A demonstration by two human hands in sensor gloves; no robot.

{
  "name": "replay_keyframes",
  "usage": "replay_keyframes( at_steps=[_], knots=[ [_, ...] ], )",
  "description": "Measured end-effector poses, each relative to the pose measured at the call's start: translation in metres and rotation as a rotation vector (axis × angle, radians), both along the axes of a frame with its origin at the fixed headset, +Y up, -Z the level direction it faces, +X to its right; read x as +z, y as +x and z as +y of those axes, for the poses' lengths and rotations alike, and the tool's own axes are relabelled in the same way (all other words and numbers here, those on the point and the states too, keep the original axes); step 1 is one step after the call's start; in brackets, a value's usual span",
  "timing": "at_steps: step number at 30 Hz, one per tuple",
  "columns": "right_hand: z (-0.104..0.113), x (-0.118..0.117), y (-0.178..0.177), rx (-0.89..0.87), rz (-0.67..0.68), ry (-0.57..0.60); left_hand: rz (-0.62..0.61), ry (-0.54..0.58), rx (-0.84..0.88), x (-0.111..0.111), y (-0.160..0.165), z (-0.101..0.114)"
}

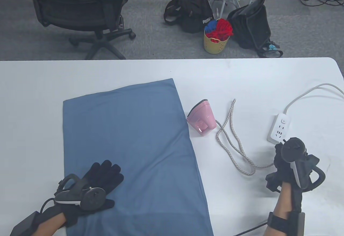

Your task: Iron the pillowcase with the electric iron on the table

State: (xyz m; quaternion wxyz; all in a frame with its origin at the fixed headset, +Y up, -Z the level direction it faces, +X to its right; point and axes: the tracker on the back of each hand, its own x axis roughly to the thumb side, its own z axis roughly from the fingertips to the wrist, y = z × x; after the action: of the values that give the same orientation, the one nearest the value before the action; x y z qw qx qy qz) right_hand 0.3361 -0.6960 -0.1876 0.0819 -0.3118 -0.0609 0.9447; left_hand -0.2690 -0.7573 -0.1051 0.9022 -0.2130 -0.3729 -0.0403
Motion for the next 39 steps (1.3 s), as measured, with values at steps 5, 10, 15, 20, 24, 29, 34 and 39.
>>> replay_keyframes(
  at_steps=[5, 10, 15, 20, 24, 29, 34, 39],
  knots=[
    [-0.006, -0.025, 0.016, -0.072, -0.014, -0.092, 0.015, -0.002, -0.006, -0.002, -0.002, -0.001],
    [-0.010, -0.049, 0.022, 0.026, -0.083, -0.185, 0.031, -0.014, -0.006, -0.004, -0.004, -0.002],
    [-0.015, -0.071, 0.016, 0.064, -0.077, -0.228, 0.037, -0.017, -0.015, -0.006, -0.006, -0.002],
    [-0.024, -0.085, 0.008, 0.129, -0.092, -0.270, 0.038, -0.020, -0.012, -0.006, -0.007, -0.002],
    [-0.028, -0.089, 0.007, 0.150, -0.117, -0.285, 0.038, -0.026, -0.018, -0.006, -0.007, -0.003],
    [-0.031, -0.096, 0.002, 0.180, -0.112, -0.309, 0.029, -0.036, -0.028, -0.006, -0.005, -0.004],
    [-0.032, -0.109, -0.009, 0.275, -0.121, -0.407, 0.014, -0.052, -0.051, -0.004, -0.003, -0.008],
    [-0.036, -0.117, -0.017, 0.355, -0.095, -0.509, 0.009, -0.057, -0.057, -0.004, -0.002, -0.009]
  ],
)
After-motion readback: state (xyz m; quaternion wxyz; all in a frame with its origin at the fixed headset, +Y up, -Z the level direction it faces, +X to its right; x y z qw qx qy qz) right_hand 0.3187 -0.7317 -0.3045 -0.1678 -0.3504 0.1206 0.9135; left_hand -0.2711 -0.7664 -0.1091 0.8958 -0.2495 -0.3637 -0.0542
